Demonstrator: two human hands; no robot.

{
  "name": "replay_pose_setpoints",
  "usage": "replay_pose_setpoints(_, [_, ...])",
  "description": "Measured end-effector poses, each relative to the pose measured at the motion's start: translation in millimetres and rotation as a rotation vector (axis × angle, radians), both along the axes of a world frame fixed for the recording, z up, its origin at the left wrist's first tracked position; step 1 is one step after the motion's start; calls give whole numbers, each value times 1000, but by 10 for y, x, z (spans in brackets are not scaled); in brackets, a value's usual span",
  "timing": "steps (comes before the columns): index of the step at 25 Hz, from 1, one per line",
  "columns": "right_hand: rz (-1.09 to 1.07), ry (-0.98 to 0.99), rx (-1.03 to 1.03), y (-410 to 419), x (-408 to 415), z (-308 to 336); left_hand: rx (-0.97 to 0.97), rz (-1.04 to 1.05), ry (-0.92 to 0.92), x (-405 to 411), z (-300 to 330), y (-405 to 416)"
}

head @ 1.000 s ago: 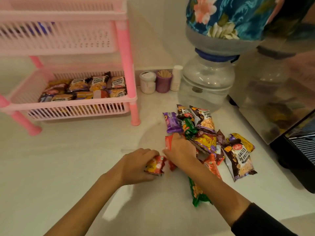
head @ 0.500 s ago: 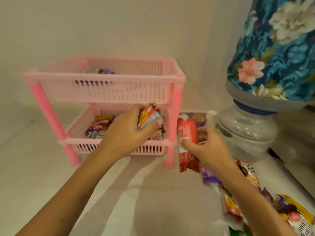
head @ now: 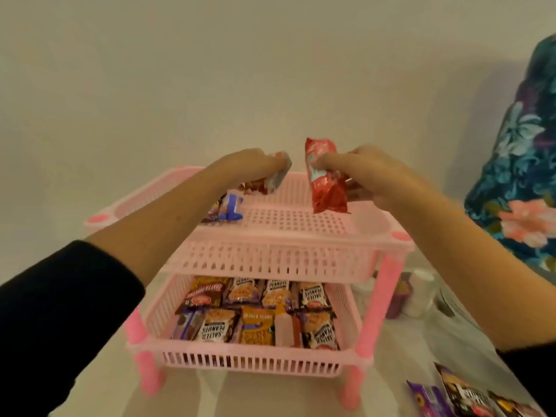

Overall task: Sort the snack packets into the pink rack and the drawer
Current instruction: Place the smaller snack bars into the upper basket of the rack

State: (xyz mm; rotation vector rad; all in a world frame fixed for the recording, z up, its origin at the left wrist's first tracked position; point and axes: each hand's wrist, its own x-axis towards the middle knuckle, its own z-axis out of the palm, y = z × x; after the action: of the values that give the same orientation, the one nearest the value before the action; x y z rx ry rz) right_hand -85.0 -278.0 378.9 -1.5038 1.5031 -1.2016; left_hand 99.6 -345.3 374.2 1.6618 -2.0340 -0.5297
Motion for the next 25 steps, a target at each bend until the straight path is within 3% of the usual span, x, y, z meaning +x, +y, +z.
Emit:
replay_pose_setpoints(3, [2, 164, 119, -571, 253, -93, 133, 55, -178, 10, -147, -472])
replay_pose_setpoints(7, [64, 342, 400, -1107, 492, -338, 60, 79, -632, -72, -355, -827])
replay_pose_setpoints(9, [92, 365, 539, -1286, 584, -451, 151, 63, -708, -122, -456, -955])
replay_pose_setpoints(11, [104, 363, 611, -1398, 646, -545, 299, 61, -747, -152, -515, -1004])
replay_pose_setpoints(14, [105, 270, 607, -1493, 690, -625, 284, 52, -790, -139, -530, -1027])
replay_pose_setpoints(20, [130, 198, 552, -1497, 700, -681, 356, 81, -596, -27, -450, -989])
replay_pose_setpoints(22, [130, 287, 548, -1478, 686, -640, 288, 83, -600, -2, -415, -951])
replay_pose_setpoints(25, [98, 468, 491, -1400, 594, -510, -32, 84, -659, 64, -304, -892])
